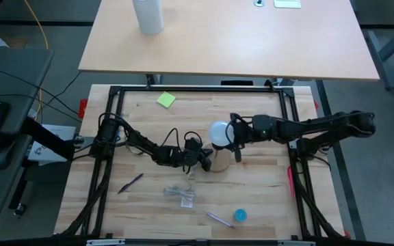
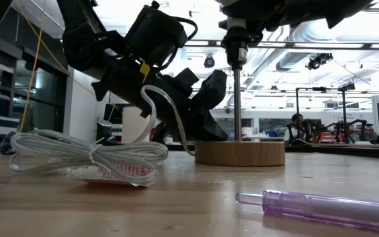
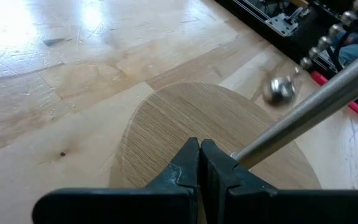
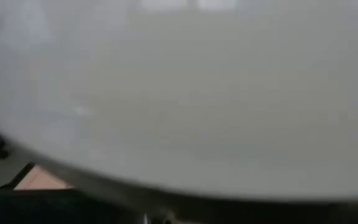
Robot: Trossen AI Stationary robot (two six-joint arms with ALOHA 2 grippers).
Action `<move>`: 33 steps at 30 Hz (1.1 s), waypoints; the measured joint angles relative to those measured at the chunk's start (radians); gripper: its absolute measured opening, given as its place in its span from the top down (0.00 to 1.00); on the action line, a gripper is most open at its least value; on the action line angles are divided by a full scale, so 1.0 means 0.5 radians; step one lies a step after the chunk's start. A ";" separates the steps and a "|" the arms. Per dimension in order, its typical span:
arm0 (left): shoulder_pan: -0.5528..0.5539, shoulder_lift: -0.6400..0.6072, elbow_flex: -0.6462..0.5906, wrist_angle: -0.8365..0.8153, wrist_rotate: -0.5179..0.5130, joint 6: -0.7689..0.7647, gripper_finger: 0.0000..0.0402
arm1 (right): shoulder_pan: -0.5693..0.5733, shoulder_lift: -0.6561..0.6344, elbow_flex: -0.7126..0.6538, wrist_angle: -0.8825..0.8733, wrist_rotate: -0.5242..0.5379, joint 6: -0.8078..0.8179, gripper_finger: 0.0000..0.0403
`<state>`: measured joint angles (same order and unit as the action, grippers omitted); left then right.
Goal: Screw lightbulb
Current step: Remove the lightbulb from the lamp
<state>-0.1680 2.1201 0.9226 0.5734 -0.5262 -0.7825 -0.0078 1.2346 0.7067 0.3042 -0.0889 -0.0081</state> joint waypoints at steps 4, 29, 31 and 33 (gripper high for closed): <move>-0.001 0.000 0.000 0.000 -0.002 0.000 1.00 | 0.103 0.001 -0.002 0.022 0.268 0.061 0.63; 0.067 0.004 0.001 0.044 0.040 0.112 1.00 | 0.578 0.066 -0.010 0.168 1.639 0.419 0.63; 0.070 0.004 0.001 0.044 0.043 0.117 1.00 | 0.575 0.066 -0.010 0.174 1.578 0.407 0.62; 0.071 0.004 0.001 0.044 0.043 0.118 1.00 | 0.574 0.066 -0.010 0.183 1.538 0.406 0.60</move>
<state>-0.1327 2.1220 0.9230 0.5953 -0.5046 -0.7235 0.2794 1.2678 0.7017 0.3956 0.6800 0.1949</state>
